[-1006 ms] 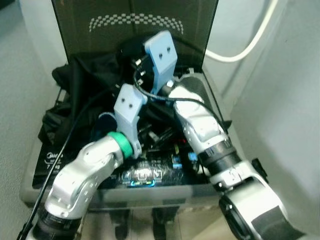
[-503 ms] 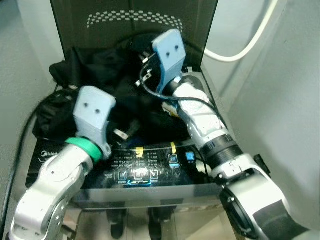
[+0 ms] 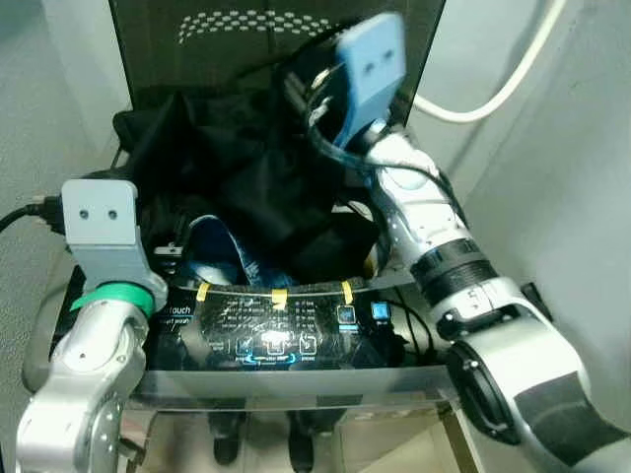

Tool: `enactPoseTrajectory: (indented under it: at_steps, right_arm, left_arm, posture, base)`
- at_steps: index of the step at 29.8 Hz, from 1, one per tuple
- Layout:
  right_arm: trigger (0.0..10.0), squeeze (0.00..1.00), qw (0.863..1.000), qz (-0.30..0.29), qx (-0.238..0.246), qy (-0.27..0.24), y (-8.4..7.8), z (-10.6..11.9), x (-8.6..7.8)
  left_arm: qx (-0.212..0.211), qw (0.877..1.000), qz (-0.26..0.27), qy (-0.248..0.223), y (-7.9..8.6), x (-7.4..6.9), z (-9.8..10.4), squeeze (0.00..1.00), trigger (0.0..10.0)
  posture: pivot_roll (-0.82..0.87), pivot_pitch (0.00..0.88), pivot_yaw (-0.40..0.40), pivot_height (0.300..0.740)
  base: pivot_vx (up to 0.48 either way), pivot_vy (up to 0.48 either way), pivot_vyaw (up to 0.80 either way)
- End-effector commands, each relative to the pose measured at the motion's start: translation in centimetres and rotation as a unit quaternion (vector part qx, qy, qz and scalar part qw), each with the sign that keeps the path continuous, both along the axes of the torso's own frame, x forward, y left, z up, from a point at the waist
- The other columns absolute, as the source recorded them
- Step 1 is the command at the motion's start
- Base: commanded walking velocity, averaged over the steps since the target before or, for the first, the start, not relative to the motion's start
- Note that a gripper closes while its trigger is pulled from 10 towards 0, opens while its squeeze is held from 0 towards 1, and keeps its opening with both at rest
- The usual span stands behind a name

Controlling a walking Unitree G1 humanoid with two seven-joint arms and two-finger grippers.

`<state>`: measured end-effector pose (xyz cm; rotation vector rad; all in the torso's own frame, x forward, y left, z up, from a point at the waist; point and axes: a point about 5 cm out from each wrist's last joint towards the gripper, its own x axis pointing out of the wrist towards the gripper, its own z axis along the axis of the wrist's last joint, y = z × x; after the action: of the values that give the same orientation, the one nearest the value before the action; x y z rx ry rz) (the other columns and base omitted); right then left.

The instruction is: Clothes washing

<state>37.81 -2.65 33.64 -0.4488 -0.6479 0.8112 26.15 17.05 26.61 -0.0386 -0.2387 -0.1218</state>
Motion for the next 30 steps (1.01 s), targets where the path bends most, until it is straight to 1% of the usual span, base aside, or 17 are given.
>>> enactPoseTrajectory:
  at_steps: [1, 2, 3, 5, 8, 10, 11, 12, 13, 16, 20, 23, 24, 25, 26, 27, 30]
  right_arm:
    - [10.0, 0.0, 0.998, 0.014, -0.061, -0.01, -0.2, -1.0, -0.1]
    - [10.0, 0.0, 0.996, 0.013, -0.089, -0.015, -0.4, -1.3, -0.1]
    - [10.0, 0.0, 0.996, 0.013, -0.089, -0.015, -0.4, -1.3, -0.1]
    - [10.0, 0.0, 0.99, -0.024, -0.134, -0.044, -1.6, -1.0, 0.5]
    - [10.0, 0.0, 0.991, -0.061, -0.103, -0.057, -3.0, 0.2, 1.0]
    - [10.0, 0.0, 0.995, -0.086, -0.028, -0.047, -4.7, 1.8, 1.3]
    - [10.0, 0.0, 0.995, -0.086, -0.028, -0.047, -4.7, 1.8, 1.3]
    - [10.0, 0.0, 0.996, -0.085, -0.001, -0.035, -5.5, 2.2, 1.4]
    - [10.0, 0.0, 0.995, -0.093, 0.023, -0.033, -7.1, 2.8, 1.5]
    - [10.0, 0.0, 0.994, -0.093, 0.052, -0.032, -8.6, 3.4, 1.4]
    - [10.0, 0.0, 0.991, -0.094, 0.083, -0.036, -10.3, 4.2, 1.2]
    - [10.0, 0.0, 0.981, -0.082, 0.172, -0.03, -12.6, 5.0, 0.7]
    - [10.0, 0.0, 0.981, -0.082, 0.172, -0.03, -12.6, 5.0, 0.7]
    - [10.0, 0.0, 0.969, -0.064, 0.237, -0.017, -13.6, 5.3, 0.4]
    - [10.0, 0.0, 0.969, -0.064, 0.237, -0.017, -13.6, 5.3, 0.4]
    - [10.0, 0.0, 0.952, -0.031, 0.304, -0.007, -14.6, 5.6, -0.2]
    - [10.0, 0.0, 0.912, 0.043, 0.409, 0.003, -16.0, 6.0, -2.1]
  left_arm:
    - [-0.001, 0.998, -0.067, -0.018, -0.8, -0.9, 0.9, 0.0, 10.0]
    - [-0.001, 0.993, -0.115, -0.026, -1.3, -1.3, 1.4, 0.0, 10.0]
    - [-0.001, 0.993, -0.115, -0.026, -1.3, -1.3, 1.4, 0.0, 10.0]
    - [0.021, 0.983, -0.17, -0.058, -0.8, -2.2, 2.8, 0.0, 10.0]
    - [0.037, 0.985, -0.147, -0.076, 0.5, -2.5, 3.7, 0.0, 10.0]
    - [0.068, 0.992, -0.049, -0.094, 2.5, -2.2, 4.5, 0.0, 10.0]
    - [0.068, 0.992, -0.049, -0.094, 2.5, -2.2, 4.5, 0.0, 10.0]
    - [0.08, 0.991, -0.001, -0.105, 3.5, -2.0, 5.0, 0.0, 10.0]
    - [0.092, 0.984, 0.094, -0.121, 5.6, -1.6, 6.0, 0.0, 10.0]
    - [0.098, 0.977, 0.14, -0.132, 6.6, -1.4, 6.6, 0.0, 10.0]
    - [0.088, 0.976, 0.147, -0.132, 7.0, -1.4, 6.8, 0.0, 10.0]
    - [0.113, 0.98, 0.115, -0.118, 5.9, -1.3, 5.9, 0.0, 10.0]
    - [0.113, 0.98, 0.115, -0.118, 5.9, -1.3, 5.9, 0.0, 10.0]
    - [0.127, 0.981, 0.091, -0.112, 4.8, -1.1, 5.3, 0.0, 10.0]
    - [0.127, 0.981, 0.091, -0.112, 4.8, -1.1, 5.3, 0.0, 10.0]
    - [0.137, 0.984, 0.05, -0.107, 3.2, -0.8, 4.7, 0.0, 10.0]
    - [0.123, 0.986, -0.067, -0.095, -0.2, -0.2, 4.1, 0.0, 10.0]
  posture:
    - [0.14, 0.14, -0.046, 0.74]
    - [0.13, 0.139, -0.042, 0.74]
    - [0.13, 0.139, -0.042, 0.74]
    - [0.13, 0.138, -0.037, 0.74]
    - [0.13, 0.139, -0.038, 0.74]
    - [0.14, 0.142, -0.041, 0.74]
    - [0.14, 0.142, -0.041, 0.74]
    - [0.16, 0.144, -0.043, 0.74]
    - [0.17, 0.146, -0.045, 0.74]
    - [0.17, 0.152, -0.044, 0.74]
    - [0.17, 0.155, -0.038, 0.74]
    - [0.16, 0.162, -0.027, 0.74]
    - [0.16, 0.162, -0.027, 0.74]
    - [0.17, 0.164, -0.024, 0.74]
    - [0.17, 0.164, -0.024, 0.74]
    - [0.17, 0.165, -0.019, 0.74]
    - [0.17, 0.167, -0.012, 0.74]
  base:
    - [0.0, 0.0, 0.0]
    - [0.0, 0.0, 0.0]
    - [0.0, 0.0, 0.0]
    - [0.0, 0.0, 0.0]
    - [0.0, 0.0, 0.0]
    - [0.0, 0.0, 0.0]
    - [0.0, 0.0, 0.0]
    - [0.0, 0.0, 0.0]
    - [0.0, 0.0, 0.0]
    - [0.0, 0.0, 0.0]
    - [0.0, 0.0, 0.0]
    - [0.0, 0.0, 0.0]
    - [0.0, 0.0, 0.0]
    - [0.0, 0.0, 0.0]
    - [0.0, 0.0, 0.0]
    - [0.0, 0.0, 0.0]
    - [0.0, 0.0, 0.0]
